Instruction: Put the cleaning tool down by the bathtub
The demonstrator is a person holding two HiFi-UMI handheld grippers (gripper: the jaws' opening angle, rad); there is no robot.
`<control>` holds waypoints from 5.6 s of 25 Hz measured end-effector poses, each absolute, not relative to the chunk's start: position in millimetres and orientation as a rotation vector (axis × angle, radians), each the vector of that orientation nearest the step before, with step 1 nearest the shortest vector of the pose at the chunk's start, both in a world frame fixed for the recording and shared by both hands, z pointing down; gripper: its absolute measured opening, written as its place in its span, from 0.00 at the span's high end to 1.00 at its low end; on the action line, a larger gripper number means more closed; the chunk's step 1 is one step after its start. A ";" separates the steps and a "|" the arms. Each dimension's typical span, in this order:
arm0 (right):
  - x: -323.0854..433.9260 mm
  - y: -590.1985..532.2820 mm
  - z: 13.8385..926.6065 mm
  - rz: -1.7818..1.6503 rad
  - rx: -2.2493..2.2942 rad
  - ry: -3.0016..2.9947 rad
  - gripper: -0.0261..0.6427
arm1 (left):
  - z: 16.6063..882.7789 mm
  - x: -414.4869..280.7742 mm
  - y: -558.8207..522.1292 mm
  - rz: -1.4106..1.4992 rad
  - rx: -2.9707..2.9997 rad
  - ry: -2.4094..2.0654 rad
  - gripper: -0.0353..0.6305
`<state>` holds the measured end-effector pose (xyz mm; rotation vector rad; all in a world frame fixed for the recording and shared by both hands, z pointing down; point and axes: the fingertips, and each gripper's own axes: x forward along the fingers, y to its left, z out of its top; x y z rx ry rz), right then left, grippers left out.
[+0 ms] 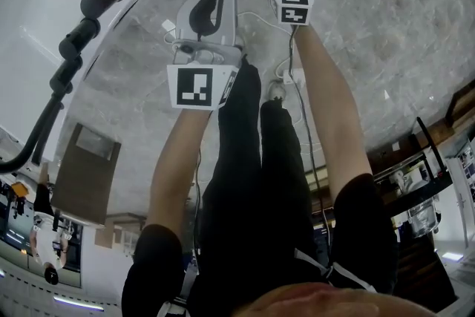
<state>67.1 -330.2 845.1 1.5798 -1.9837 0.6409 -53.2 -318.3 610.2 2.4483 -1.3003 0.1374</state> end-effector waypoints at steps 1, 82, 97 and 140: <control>67.3 -334.5 845.3 0.639 1.580 -1.981 0.83 | 610.3 -53.1 -318.8 0.134 2.447 -1.299 0.94; 62.0 -382.3 892.3 0.765 1.355 -1.912 0.72 | 621.9 -73.7 -321.9 0.092 2.364 -1.310 0.94; 61.9 -351.7 855.0 0.742 1.365 -1.917 0.75 | 593.8 -84.9 -294.5 0.045 2.349 -1.355 0.94; 107.7 -42.8 307.0 0.626 1.668 -2.401 0.96 | 229.8 -21.0 -15.3 -0.175 2.365 -1.572 0.94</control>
